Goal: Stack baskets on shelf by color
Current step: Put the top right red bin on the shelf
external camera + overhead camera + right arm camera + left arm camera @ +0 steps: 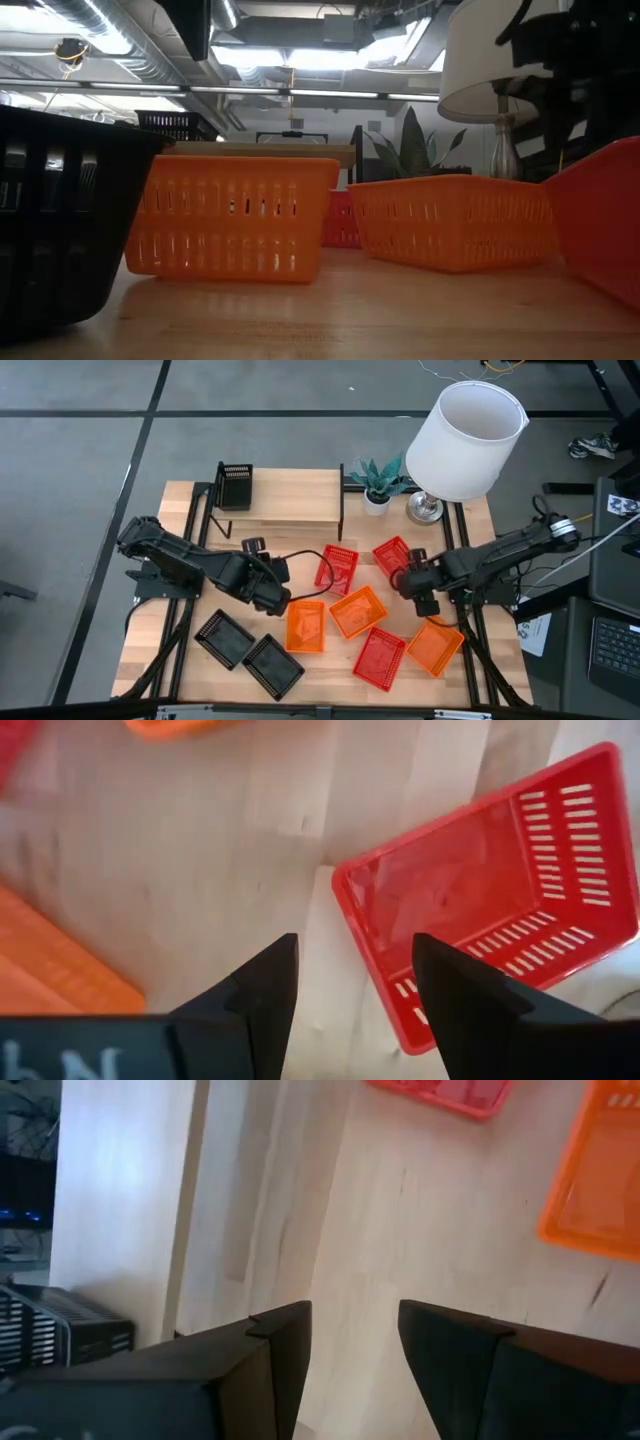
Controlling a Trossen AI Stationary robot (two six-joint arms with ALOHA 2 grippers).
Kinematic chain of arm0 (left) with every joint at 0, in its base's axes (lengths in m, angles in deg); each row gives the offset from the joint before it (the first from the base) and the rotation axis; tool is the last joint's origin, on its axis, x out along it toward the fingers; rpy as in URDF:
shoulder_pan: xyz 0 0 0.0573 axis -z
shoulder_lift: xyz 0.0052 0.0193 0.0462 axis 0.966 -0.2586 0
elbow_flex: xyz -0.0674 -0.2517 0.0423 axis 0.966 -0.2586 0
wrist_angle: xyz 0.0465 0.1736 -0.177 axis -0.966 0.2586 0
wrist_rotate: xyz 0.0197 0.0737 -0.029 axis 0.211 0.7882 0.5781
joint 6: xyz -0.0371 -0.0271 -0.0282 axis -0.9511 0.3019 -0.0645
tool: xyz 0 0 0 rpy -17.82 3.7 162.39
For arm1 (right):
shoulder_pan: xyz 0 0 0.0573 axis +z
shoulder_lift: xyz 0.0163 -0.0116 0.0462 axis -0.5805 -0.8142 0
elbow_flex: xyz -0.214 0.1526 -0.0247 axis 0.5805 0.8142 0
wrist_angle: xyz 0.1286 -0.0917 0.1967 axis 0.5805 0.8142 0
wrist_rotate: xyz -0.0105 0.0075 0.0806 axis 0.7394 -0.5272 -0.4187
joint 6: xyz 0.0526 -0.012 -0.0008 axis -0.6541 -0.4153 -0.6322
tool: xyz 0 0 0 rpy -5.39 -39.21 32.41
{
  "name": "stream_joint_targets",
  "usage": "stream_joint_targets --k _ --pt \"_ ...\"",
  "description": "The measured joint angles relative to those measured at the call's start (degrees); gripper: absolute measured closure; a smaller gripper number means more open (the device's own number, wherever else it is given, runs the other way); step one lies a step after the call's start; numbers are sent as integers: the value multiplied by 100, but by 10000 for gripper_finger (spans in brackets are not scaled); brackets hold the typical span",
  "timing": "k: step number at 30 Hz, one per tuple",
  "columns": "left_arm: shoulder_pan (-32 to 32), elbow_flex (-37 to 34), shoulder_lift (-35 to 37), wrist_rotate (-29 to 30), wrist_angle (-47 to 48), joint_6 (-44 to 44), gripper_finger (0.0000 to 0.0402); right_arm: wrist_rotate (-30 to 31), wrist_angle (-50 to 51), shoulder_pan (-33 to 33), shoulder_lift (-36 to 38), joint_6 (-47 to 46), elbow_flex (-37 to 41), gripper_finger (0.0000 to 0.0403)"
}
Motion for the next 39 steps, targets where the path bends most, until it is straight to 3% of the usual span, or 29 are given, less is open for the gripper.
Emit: stream_joint_targets --k 10,13,16,25,29,34,39 --pt "234 0 0 -14 314 -204 256 380 64 -320 -825 258 16 207" --pt "347 0 39 -52 319 -314 256 241 48 -542 -1032 291 147 207" --pt "524 15 187 -104 350 -428 256 8 56 -654 -1128 268 312 207" --pt "916 17 974 176 393 -992 256 49 -506 -660 -1093 247 673 214" --pt "1075 20 1296 488 359 -1067 256 278 -497 -660 -1093 134 671 260" --pt "1167 18 1620 905 403 -1043 256 210 -491 -658 -1093 81 647 382" --pt "1142 15 1767 899 373 -1049 256 -269 -46 -642 -1091 -249 285 396"
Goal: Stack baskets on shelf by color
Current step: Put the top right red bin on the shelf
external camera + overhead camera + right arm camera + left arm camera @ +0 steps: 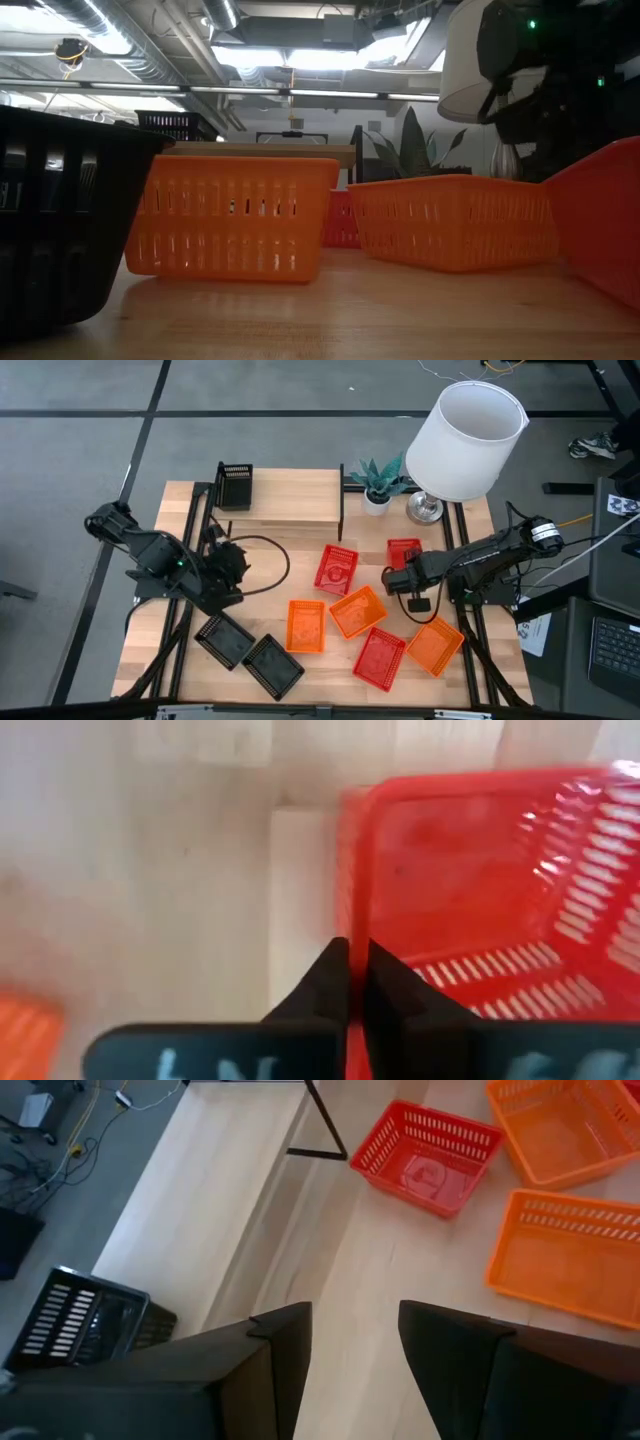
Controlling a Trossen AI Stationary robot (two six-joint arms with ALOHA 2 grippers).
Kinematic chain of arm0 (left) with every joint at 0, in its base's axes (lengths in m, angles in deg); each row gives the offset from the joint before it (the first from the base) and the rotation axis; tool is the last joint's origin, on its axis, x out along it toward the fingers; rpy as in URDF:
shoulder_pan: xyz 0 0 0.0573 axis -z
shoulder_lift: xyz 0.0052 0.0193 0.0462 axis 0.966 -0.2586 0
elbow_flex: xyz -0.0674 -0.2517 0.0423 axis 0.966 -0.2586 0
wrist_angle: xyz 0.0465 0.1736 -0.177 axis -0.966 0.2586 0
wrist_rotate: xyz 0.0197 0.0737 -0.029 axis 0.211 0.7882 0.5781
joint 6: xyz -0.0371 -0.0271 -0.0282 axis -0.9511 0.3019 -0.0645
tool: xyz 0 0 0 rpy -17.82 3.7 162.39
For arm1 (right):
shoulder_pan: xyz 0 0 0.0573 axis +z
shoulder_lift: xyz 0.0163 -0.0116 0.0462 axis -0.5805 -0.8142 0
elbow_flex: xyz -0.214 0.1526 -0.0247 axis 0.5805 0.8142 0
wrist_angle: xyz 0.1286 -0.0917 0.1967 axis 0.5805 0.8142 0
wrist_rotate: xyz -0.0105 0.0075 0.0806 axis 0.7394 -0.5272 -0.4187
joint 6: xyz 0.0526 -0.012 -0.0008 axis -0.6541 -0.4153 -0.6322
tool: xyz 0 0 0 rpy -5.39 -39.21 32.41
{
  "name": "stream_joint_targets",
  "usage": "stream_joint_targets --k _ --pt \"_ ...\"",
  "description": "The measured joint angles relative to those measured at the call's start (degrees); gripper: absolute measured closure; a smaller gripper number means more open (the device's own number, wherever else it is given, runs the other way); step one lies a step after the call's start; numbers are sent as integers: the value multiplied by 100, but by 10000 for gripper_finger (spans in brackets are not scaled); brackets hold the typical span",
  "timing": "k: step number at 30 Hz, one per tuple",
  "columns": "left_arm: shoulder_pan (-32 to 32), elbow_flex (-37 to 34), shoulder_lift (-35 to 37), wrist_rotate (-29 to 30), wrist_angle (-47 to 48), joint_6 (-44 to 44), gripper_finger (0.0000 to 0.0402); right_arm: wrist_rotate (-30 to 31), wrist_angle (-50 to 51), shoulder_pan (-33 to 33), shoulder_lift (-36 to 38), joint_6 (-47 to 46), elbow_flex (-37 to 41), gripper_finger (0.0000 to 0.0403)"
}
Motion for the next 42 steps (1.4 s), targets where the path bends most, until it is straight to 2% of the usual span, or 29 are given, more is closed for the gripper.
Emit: stream_joint_targets --k 7,11,15,20,23,25,29,32,37,40,42 --pt "-2 -2 -5 -27 -4 164 256 -772 1208 369 26 -474 -1527 398" --pt "-2 -2 -6 42 -5 -8 256 -730 1320 646 28 -648 -2783 399" --pt "-2 -2 -3 216 16 -148 256 418 627 885 33 -324 -3836 400" --pt "53 -6 87 323 43 -160 256 2178 -544 936 33 1000 -4428 401" --pt "135 -115 158 534 27 -232 256 2493 -1290 604 31 1880 -4505 401" --pt "191 -302 291 735 36 -430 256 2302 -1734 225 16 2260 -4508 401" --pt "387 -845 825 1107 -23 -1087 256 1412 -2523 -714 -120 2671 -4517 401" --pt "544 -1394 1247 1462 -512 -1454 256 971 -2561 -1373 -364 2735 -4741 401" --pt "676 -2305 1781 1643 -1703 -1170 256 565 -1756 -2080 -1130 2632 -5601 401" --pt "677 -2717 1967 1679 -2318 -911 256 98 -827 -2291 -1819 2415 -6314 401" --pt "675 -2952 2021 1707 -2661 -779 256 21 -383 -2328 -2266 2339 -6682 401"
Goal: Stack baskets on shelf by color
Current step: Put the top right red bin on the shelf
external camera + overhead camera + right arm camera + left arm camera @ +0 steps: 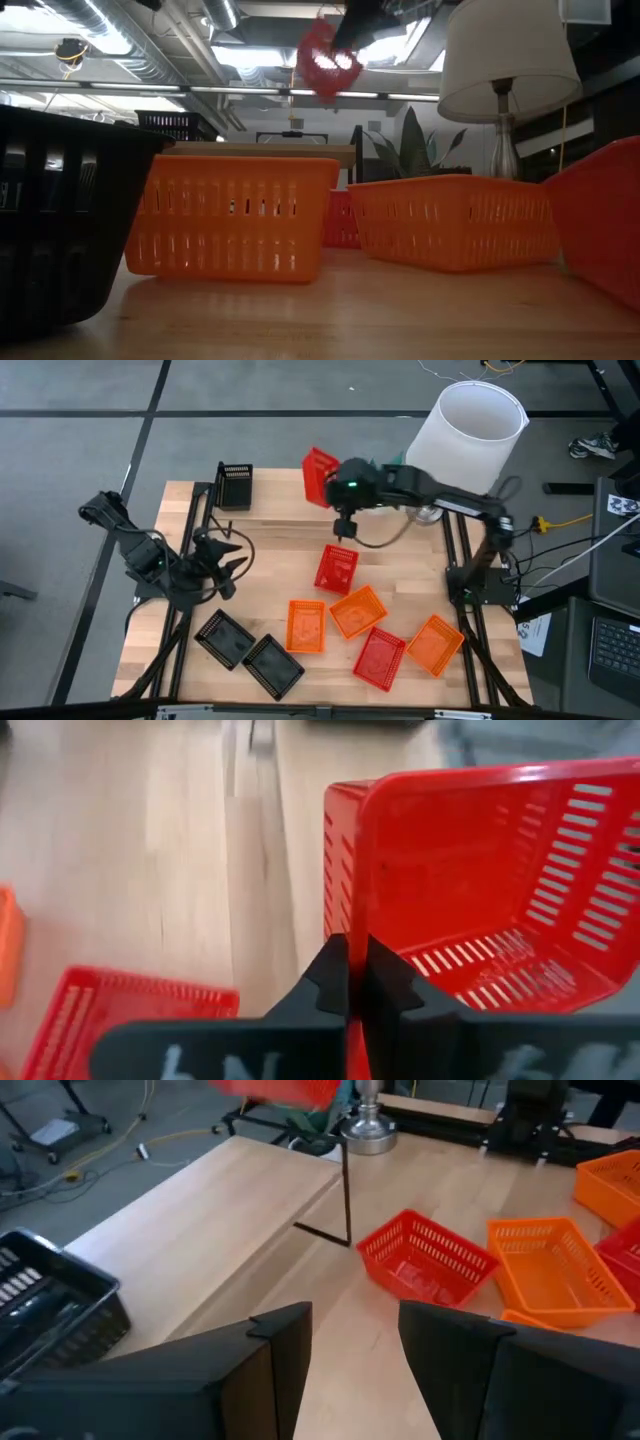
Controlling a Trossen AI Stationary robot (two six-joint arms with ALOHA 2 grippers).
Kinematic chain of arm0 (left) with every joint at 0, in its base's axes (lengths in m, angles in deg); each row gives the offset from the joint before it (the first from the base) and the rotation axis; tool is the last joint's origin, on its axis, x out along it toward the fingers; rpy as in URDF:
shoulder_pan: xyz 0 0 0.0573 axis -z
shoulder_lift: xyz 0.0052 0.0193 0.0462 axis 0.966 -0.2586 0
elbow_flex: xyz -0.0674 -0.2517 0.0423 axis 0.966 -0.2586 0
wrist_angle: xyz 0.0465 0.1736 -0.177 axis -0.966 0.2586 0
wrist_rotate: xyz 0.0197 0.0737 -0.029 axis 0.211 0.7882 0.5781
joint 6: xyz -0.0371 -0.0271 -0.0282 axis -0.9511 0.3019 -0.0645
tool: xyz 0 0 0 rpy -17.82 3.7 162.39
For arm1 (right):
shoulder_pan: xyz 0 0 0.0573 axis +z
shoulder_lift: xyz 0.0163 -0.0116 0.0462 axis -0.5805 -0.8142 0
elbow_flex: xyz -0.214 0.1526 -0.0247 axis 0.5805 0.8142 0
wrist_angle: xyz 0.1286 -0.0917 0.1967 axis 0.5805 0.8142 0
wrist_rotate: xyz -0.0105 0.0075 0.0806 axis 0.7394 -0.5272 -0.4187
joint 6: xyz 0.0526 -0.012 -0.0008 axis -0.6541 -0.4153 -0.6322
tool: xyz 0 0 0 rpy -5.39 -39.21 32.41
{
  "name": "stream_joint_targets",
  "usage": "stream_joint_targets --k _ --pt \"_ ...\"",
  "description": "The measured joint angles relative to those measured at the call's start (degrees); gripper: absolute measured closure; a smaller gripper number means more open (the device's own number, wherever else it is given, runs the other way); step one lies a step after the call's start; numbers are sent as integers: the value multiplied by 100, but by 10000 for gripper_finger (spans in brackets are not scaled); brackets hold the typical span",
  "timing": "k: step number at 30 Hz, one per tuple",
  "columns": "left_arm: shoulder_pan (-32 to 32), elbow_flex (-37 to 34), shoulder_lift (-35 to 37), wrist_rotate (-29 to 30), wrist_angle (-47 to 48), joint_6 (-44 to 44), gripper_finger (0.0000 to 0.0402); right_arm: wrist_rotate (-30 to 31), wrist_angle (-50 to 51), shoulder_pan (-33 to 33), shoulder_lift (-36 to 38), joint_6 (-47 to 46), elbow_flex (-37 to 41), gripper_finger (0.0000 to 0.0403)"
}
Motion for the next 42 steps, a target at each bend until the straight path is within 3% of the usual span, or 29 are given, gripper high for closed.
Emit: stream_joint_targets --k 5,10,15,26,34,42 --pt "0 -453 6 87 -776 219 256 -15 232 11 -821 -41 -419 401" --pt "0 -703 -10 94 -1028 177 256 -10 406 -88 -1139 -557 -452 401" --pt "1 -772 -8 96 -1061 34 256 -2 507 -104 -1174 -953 -448 401" --pt "2 -784 -8 96 -1058 35 256 356 593 -172 -1174 -922 -444 400" --pt "1 -784 -8 92 -1049 35 256 354 628 -229 -1174 -775 -443 350" --pt "0 -784 -10 82 -1049 35 256 330 520 -310 -1174 -773 -442 342"
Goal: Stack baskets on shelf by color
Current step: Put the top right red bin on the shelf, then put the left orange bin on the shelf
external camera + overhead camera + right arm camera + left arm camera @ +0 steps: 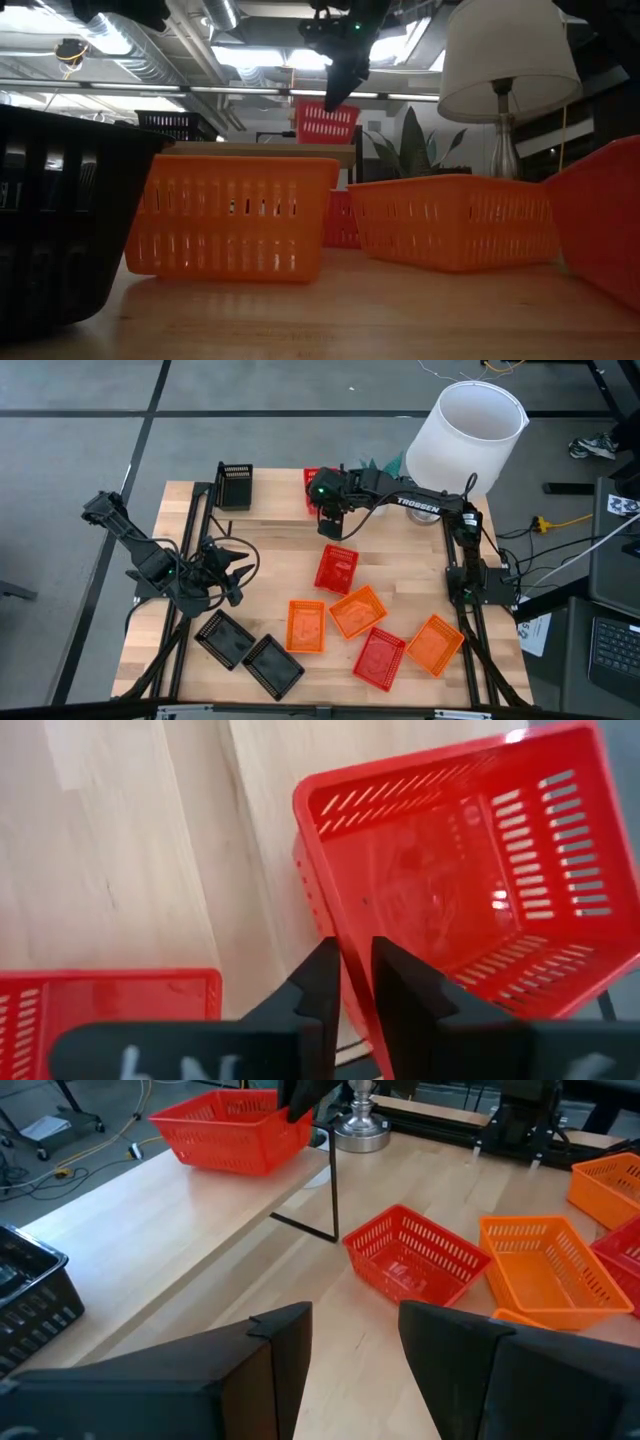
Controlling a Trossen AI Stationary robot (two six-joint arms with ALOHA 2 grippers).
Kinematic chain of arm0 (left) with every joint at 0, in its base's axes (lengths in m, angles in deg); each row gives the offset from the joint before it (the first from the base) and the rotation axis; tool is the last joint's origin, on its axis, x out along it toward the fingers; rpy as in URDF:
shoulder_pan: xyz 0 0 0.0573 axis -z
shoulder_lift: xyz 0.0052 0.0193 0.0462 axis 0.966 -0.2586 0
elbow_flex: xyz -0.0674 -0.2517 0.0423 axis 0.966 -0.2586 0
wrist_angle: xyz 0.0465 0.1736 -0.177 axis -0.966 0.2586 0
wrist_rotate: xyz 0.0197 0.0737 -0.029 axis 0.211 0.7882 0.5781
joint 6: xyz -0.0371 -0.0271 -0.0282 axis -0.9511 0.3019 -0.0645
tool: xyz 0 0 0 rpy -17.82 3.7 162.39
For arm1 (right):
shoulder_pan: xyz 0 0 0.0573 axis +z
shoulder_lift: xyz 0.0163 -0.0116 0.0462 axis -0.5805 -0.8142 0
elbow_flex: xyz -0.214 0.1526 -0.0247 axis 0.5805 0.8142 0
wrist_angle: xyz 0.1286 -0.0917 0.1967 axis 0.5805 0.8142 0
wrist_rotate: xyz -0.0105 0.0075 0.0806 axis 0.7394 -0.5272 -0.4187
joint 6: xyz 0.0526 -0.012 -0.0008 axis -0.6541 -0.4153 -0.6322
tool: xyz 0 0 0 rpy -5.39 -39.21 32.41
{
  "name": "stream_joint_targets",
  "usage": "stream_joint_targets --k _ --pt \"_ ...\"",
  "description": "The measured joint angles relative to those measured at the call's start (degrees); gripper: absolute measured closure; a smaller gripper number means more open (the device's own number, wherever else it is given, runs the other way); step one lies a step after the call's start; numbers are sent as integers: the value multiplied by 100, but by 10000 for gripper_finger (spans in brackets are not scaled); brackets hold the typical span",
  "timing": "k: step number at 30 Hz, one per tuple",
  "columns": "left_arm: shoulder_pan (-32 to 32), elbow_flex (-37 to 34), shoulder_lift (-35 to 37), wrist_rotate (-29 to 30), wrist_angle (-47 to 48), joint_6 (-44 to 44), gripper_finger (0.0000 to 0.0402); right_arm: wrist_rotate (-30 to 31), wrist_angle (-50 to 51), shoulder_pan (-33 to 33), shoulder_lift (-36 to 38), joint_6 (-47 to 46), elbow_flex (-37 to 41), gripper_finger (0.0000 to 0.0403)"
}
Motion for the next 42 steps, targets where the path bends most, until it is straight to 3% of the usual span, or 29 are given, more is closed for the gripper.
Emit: stream_joint_targets --k 16,22,26,32,34,37,42 --pt "1 0 0 -40 35 38 256 -254 -317 2 0 -25 4 340" --pt "1 0 -2 -40 34 40 256 -759 -451 2 3 -13 1 340" --pt "0 0 -111 -40 37 44 256 -1234 24 53 4 -29 -307 340" --pt "0 0 -231 -38 46 44 256 -3023 1588 368 22 24 -848 340" --pt "-4 0 -282 -40 44 44 256 -3369 2145 530 26 231 -870 340" --pt "-4 0 -315 -40 44 44 256 -3430 2800 810 24 500 -746 340" --pt "-4 0 -315 -40 20 14 256 -3538 2742 1358 16 503 -315 340"
